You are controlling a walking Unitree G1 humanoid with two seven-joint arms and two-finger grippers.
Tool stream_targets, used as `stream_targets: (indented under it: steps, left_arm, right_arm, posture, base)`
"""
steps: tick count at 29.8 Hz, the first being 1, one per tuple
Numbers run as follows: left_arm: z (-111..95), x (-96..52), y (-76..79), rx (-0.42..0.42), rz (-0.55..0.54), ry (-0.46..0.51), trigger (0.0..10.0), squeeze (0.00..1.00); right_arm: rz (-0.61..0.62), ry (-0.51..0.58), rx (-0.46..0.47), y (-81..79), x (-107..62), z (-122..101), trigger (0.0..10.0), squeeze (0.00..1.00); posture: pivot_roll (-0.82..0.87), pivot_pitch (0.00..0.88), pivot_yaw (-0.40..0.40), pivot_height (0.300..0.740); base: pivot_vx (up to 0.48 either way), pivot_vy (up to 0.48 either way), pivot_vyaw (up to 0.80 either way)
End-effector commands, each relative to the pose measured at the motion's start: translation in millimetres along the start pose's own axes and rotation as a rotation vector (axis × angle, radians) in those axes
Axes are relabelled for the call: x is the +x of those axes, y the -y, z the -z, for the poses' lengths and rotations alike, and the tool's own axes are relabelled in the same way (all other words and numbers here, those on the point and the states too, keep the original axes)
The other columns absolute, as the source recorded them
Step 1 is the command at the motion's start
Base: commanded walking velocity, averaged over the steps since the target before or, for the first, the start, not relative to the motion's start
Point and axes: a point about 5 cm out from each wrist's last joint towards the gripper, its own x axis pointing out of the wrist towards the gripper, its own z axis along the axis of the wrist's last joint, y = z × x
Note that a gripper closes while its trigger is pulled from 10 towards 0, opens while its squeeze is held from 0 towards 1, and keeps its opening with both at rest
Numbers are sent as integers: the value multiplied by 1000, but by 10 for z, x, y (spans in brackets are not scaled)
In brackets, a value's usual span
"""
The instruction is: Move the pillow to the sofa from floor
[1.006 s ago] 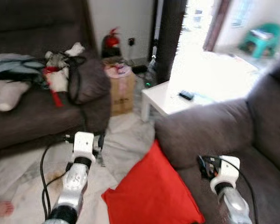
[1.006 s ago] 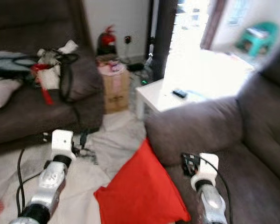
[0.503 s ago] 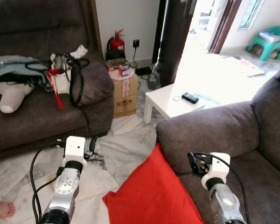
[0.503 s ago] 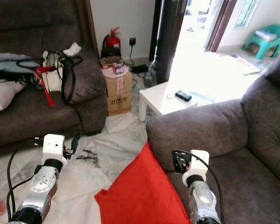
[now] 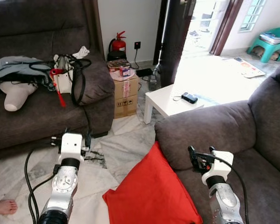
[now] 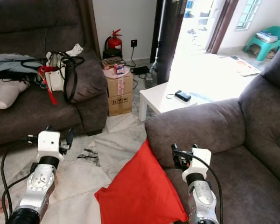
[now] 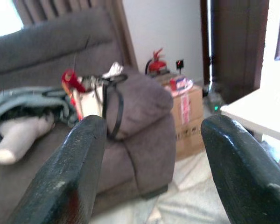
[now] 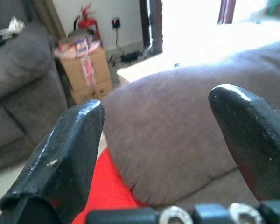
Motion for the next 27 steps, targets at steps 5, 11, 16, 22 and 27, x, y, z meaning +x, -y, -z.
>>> stream_targets:
  steps: [5, 11, 16, 22, 27]
  left_arm:
    - [-34, 3, -9, 17, -2, 8, 10000, 0]
    - [-33, -1, 1, 16, 4, 2, 10000, 0]
    - [-36, 3, 15, 13, 9, 3, 10000, 0]
    - [-37, 7, 23, 12, 16, -1, 10000, 0]
    - [-31, 14, 28, 12, 21, -5, 10000, 0]
  right_arm:
    - [2, 62, 2, -26, 37, -108, 10000, 0]
    - [-6, 49, 18, -61, 44, -93, 10000, 0]
    - [-12, 29, 21, -84, 58, -80, 10000, 0]
    - [-11, 25, 15, -74, 67, -86, 10000, 0]
    - [-17, 20, 15, -83, 81, -88, 10000, 0]
  posture:
    - [78, 0, -20, 740]
    - [78, 0, -18, 740]
    - [76, 0, -18, 740]
    - [73, 0, -19, 740]
    - [76, 0, -21, 740]
  base:
    - [0, 0, 0]
    - [0, 0, 0]
    - [0, 0, 0]
    - [0, 0, 0]
    - [0, 0, 0]
